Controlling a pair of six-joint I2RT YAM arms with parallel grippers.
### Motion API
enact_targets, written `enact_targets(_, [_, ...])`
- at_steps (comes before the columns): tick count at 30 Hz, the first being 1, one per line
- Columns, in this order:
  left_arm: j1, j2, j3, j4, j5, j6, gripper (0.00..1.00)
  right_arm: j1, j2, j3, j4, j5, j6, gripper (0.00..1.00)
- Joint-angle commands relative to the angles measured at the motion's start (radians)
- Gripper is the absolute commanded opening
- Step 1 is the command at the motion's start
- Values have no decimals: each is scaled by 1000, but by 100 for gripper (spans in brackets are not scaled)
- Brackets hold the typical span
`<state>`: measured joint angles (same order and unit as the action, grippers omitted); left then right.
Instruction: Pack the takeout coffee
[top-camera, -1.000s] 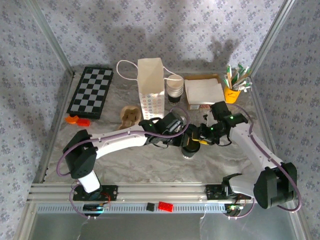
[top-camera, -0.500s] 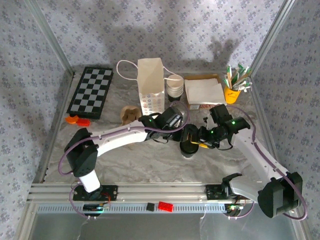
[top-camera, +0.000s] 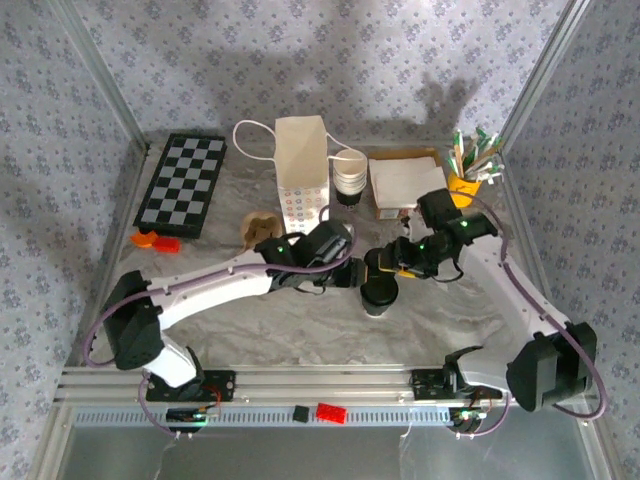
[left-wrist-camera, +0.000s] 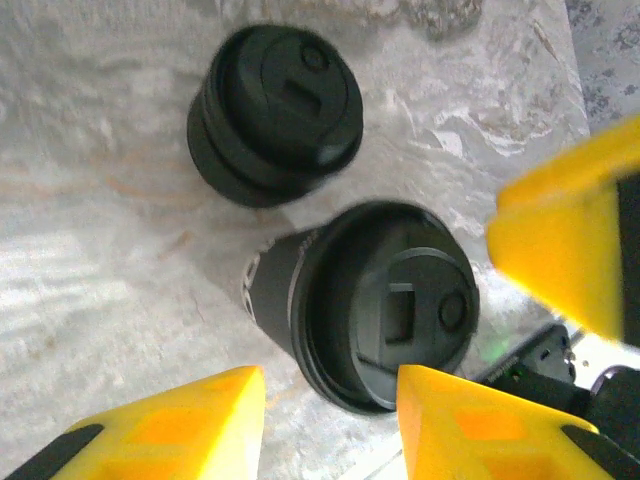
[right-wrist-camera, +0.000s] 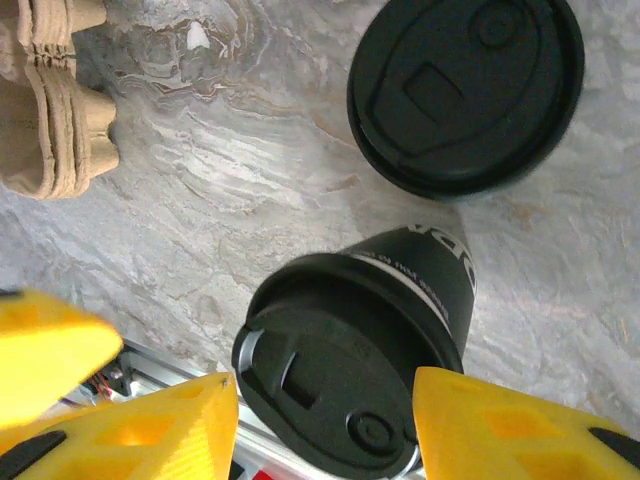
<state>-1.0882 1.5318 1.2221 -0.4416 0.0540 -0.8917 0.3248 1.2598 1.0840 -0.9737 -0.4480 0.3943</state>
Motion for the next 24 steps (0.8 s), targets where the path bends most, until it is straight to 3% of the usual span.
enact_targets(1, [-30,-18,-55,42,-15,-113,40,16,58,34,-8,8,-78,51])
enact_targets(5, [-29,-11,-107,146,3,-102,42,35,115,55,0,8,-109,51])
enact_targets(10, [-24,35,-88,159,8,-75,43,34,145,62,-20,15,-141,47])
enact_targets(24, [-19,95,-64,241,42,-50,41,36,110,7,-15,11,-108,42])
